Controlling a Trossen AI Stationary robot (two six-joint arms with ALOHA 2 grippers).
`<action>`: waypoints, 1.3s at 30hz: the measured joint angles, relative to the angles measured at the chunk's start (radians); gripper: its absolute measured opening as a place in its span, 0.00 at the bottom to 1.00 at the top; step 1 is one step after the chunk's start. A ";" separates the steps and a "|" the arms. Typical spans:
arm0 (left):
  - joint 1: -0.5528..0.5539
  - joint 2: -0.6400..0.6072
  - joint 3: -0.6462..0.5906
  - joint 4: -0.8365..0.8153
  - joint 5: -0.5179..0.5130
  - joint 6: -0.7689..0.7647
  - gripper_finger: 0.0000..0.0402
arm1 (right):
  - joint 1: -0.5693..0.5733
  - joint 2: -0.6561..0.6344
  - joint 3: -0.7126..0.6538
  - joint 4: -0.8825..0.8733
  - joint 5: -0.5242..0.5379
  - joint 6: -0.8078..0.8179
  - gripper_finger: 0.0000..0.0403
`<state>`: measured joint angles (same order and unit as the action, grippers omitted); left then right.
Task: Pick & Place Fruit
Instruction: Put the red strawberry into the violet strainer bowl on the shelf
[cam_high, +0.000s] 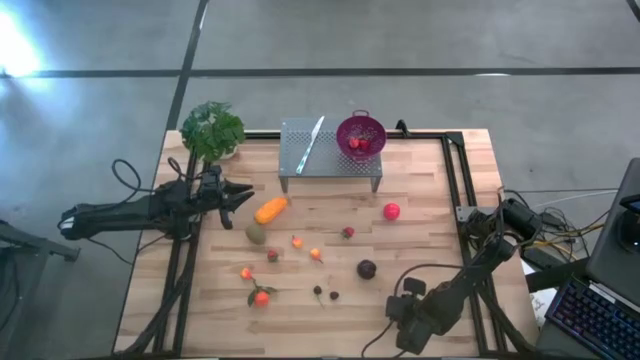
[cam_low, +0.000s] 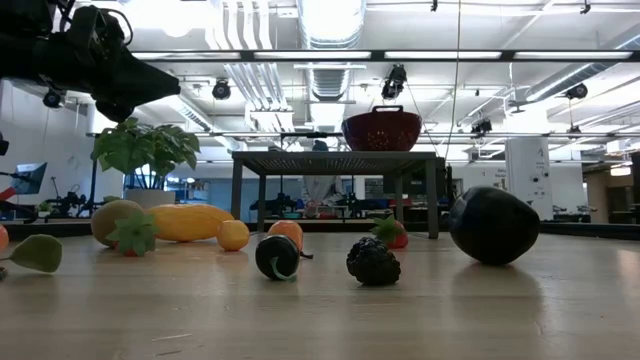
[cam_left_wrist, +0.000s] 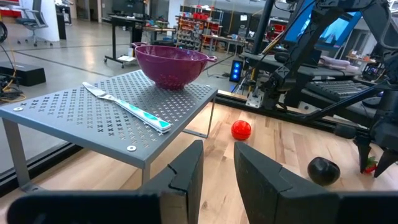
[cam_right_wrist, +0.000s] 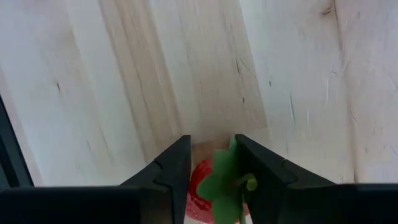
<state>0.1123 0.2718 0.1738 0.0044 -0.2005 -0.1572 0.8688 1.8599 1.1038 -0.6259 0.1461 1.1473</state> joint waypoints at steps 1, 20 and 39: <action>0.000 0.000 0.000 0.000 0.000 0.000 0.24 | 0.000 0.000 0.000 0.000 0.000 -0.003 0.28; 0.000 0.000 0.000 0.000 0.000 0.000 0.24 | -0.003 0.000 0.027 -0.133 -0.059 0.012 0.55; 0.000 0.000 0.000 0.000 0.000 0.000 0.24 | -0.001 0.000 0.026 -0.130 -0.097 0.013 0.50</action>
<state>0.1123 0.2718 0.1738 0.0048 -0.2001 -0.1570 0.8677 1.8603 1.1297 -0.7555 0.0490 1.1603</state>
